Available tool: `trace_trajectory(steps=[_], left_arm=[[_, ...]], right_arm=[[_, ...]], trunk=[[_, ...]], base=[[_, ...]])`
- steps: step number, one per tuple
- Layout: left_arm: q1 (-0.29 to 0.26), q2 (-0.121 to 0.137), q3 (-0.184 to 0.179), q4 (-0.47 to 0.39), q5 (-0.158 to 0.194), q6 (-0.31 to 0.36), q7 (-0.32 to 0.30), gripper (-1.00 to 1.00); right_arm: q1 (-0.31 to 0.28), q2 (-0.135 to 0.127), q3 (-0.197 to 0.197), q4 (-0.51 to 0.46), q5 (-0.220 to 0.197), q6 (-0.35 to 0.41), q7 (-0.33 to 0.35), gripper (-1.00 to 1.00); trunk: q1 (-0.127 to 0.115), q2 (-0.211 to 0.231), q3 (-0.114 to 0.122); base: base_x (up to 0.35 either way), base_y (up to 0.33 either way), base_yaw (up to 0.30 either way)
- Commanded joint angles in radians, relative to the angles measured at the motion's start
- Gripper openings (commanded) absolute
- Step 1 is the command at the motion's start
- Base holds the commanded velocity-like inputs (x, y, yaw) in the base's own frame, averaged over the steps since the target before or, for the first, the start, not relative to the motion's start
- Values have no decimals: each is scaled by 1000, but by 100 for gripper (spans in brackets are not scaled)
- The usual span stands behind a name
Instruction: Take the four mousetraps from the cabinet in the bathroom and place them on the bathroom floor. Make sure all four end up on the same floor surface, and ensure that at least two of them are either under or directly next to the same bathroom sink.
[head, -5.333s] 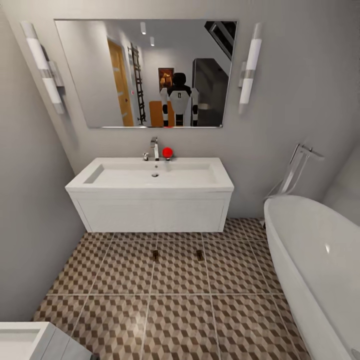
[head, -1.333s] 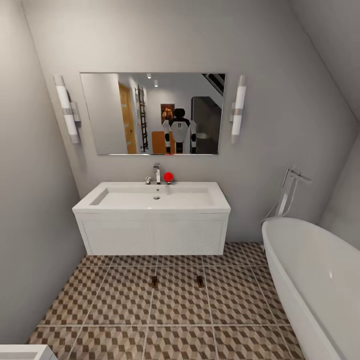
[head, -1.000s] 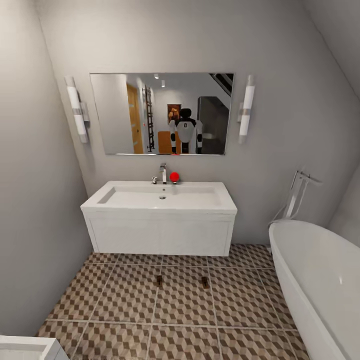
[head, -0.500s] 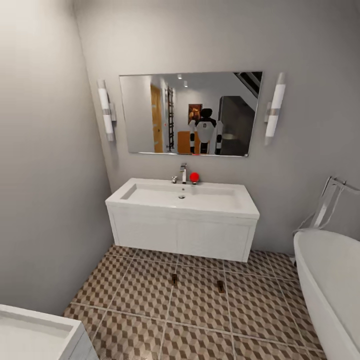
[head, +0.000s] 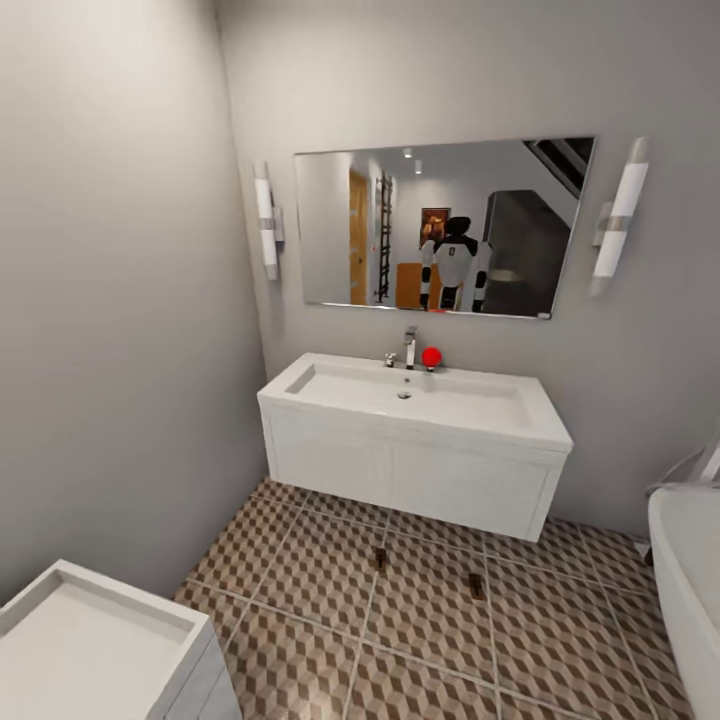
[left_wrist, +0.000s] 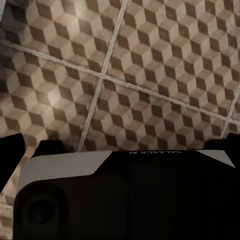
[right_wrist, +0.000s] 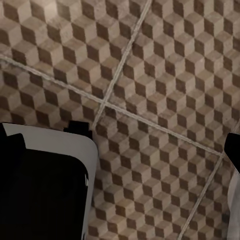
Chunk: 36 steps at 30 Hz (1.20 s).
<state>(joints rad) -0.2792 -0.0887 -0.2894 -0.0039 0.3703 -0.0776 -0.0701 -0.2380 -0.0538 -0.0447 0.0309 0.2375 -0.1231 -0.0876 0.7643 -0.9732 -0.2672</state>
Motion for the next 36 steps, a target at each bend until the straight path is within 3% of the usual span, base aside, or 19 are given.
trace_trajectory(steps=[1, 36], left_arm=[[1, 0, -8, 2, 11, -4, -4, 100], [57, 6, -8, 2, 13, -7, -4, 100]], right_arm=[[-1, 0, -5, 3, 9, -6, -4, 100], [-1, 13, -5, 4, 9, -6, -4, 100]], trunk=[[0, -1, -1], [0, -1, -1]], base=[[0, 0, 279], [0, 0, 279]])
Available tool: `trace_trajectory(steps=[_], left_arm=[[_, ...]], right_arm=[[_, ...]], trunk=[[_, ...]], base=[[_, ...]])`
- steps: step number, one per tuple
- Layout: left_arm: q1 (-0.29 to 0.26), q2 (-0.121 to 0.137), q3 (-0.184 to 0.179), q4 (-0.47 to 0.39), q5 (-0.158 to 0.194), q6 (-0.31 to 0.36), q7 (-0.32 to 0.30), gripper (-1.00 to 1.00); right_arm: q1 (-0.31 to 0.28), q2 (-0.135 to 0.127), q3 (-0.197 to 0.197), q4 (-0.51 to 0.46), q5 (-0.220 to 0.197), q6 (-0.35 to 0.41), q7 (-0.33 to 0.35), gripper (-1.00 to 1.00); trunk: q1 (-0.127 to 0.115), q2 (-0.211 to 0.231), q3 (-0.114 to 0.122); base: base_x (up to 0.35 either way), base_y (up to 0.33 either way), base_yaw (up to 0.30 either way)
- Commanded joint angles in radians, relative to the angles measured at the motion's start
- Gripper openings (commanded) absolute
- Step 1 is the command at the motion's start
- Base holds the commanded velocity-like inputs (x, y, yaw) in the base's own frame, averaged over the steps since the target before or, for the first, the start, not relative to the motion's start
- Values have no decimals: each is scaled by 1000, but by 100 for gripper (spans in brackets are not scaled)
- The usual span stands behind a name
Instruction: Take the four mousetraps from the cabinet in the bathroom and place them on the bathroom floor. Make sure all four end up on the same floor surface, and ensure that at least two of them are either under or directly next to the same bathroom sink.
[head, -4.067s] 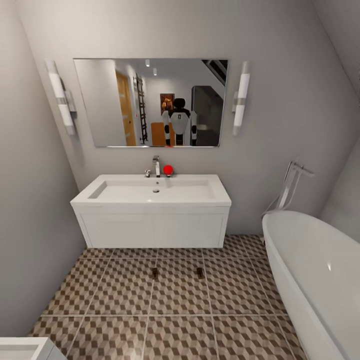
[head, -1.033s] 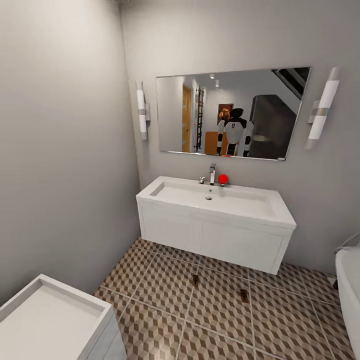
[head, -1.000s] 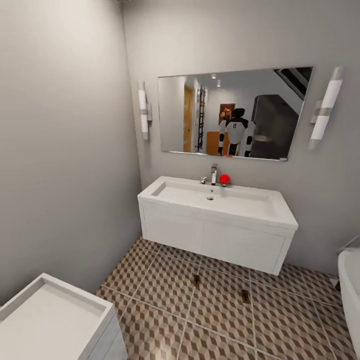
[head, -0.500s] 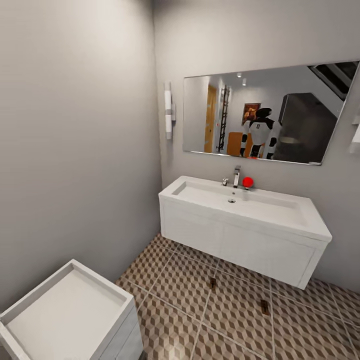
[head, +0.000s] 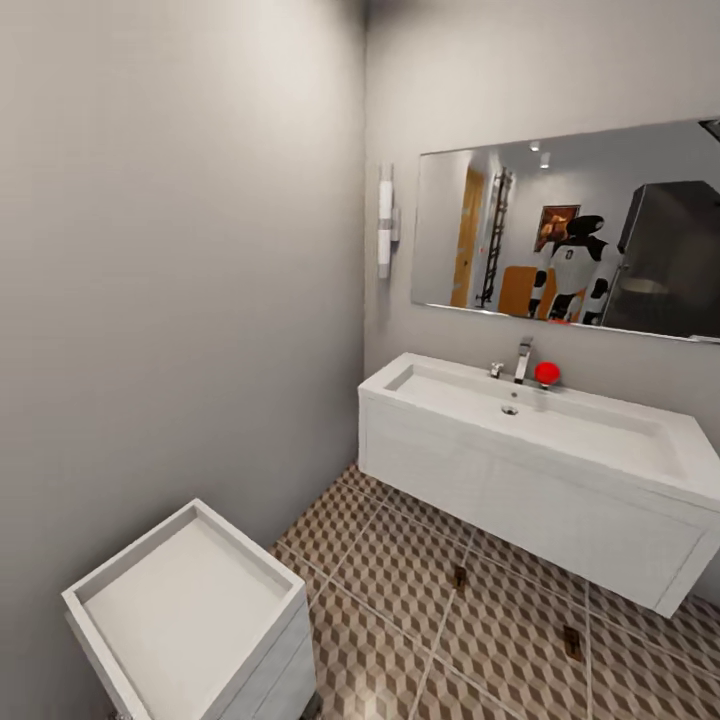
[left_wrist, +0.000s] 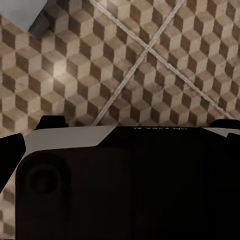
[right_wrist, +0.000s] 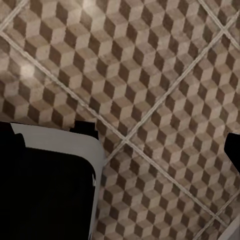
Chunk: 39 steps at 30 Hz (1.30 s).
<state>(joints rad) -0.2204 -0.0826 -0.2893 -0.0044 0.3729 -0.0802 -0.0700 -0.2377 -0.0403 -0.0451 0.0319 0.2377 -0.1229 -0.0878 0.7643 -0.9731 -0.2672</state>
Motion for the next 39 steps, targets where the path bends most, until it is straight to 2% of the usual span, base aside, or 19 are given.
trace_trajectory(steps=[1, 39], left_arm=[[-1, 0, -8, 2, 11, -4, -4, 100], [13, 9, -9, 3, 12, -18, -4, 100]], right_arm=[[-1, 0, -5, 3, 9, -6, -4, 100], [67, 13, -4, 3, 12, -7, -3, 100]], trunk=[[0, -1, -1], [0, -1, -1]], base=[[0, 0, 279], [0, 0, 279]])
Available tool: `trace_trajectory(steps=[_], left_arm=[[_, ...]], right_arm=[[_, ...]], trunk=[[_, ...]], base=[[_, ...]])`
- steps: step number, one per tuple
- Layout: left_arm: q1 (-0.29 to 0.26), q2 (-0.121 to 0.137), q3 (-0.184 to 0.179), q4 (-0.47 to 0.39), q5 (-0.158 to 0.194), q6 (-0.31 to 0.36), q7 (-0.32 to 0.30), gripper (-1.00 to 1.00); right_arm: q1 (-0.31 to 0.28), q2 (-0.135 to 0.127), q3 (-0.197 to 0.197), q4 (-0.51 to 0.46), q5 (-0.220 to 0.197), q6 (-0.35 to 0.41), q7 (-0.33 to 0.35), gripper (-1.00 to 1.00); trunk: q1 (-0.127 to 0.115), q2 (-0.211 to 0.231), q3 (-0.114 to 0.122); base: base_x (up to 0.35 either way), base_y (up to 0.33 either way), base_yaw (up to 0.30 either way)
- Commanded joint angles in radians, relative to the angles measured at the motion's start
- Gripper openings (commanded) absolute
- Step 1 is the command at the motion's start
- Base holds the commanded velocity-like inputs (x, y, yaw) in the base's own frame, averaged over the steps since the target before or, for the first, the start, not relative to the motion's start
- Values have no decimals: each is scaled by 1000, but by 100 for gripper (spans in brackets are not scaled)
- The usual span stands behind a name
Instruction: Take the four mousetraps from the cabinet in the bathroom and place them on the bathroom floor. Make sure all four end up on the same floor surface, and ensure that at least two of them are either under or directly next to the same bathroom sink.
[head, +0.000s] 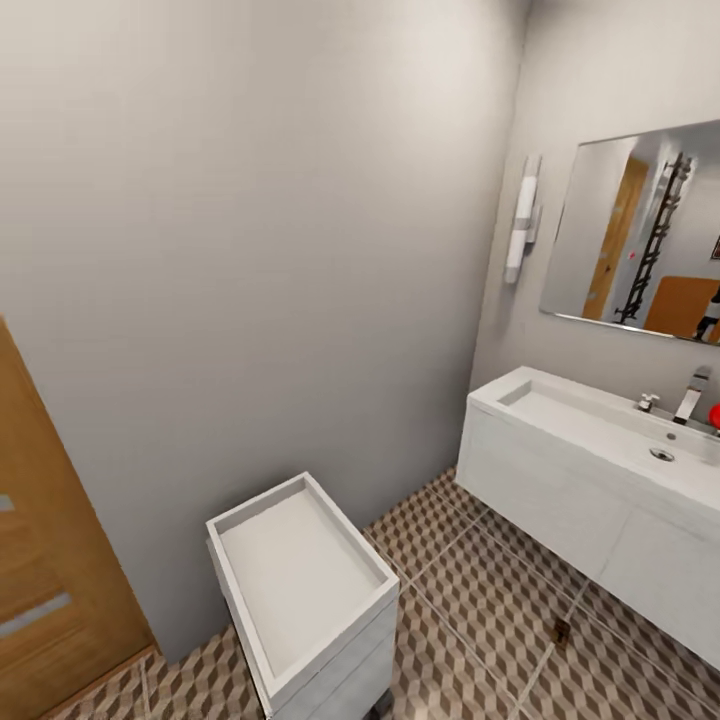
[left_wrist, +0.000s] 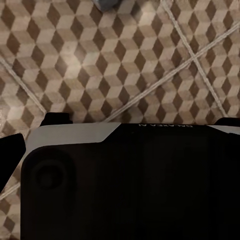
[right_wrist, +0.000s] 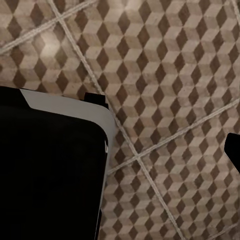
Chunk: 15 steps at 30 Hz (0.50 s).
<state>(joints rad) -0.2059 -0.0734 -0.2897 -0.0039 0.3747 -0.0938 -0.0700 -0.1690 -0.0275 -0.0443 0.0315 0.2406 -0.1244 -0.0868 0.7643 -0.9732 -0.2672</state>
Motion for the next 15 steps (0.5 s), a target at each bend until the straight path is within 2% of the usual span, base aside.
trace_trajectory(steps=[1, 15], left_arm=[[-1, 0, -8, 2, 11, -5, -4, 100], [-1, -1, -9, 2, 10, -6, -4, 100]], right_arm=[[-1, 0, -5, 3, 9, -6, -4, 100], [0, 0, -5, 3, 9, -6, -5, 100]], trunk=[[0, -1, -1], [0, -1, -1]], base=[[0, 0, 279], [0, 0, 279]])
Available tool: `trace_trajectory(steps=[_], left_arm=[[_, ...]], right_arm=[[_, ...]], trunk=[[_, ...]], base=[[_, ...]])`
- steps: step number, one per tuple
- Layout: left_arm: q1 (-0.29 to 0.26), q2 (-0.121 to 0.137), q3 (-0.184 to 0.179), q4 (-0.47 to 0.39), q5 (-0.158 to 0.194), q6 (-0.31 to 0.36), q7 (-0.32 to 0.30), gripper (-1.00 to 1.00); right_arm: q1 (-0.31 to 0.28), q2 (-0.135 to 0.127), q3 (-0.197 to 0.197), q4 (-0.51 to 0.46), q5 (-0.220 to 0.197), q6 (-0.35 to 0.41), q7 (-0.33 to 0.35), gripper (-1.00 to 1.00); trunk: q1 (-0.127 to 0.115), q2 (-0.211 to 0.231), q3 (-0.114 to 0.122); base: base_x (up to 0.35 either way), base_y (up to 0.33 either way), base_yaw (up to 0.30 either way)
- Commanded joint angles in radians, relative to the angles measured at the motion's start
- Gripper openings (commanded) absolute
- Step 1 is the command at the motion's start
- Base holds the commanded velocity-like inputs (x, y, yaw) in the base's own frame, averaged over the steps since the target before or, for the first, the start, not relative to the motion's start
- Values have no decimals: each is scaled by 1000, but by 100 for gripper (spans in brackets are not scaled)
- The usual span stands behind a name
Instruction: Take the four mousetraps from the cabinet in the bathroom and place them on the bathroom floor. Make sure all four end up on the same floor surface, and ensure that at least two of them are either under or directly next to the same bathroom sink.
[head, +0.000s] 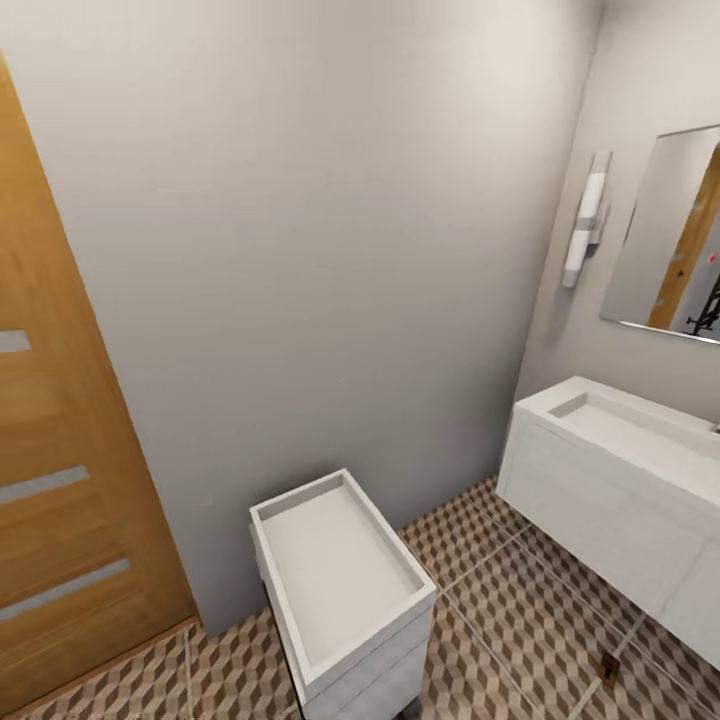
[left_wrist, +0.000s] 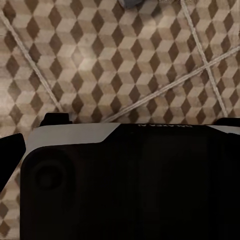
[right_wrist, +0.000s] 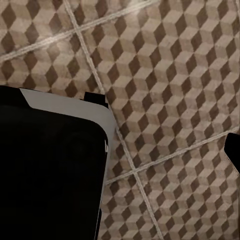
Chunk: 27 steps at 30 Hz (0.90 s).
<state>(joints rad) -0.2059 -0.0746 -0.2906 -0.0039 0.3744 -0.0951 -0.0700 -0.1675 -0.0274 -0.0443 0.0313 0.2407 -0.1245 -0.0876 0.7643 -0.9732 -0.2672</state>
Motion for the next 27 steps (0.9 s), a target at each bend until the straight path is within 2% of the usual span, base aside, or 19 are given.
trace_trajectory(steps=[1, 27], left_arm=[[-1, 0, -8, 2, 11, -4, -4, 100], [-1, -1, -8, 2, 9, -5, -4, 100]], right_arm=[[-1, 0, -5, 3, 9, -6, -4, 100], [-1, 0, -5, 3, 9, -6, -4, 100]], trunk=[[0, -1, -1], [0, -1, -1]], base=[[0, 0, 279], [0, 0, 279]])
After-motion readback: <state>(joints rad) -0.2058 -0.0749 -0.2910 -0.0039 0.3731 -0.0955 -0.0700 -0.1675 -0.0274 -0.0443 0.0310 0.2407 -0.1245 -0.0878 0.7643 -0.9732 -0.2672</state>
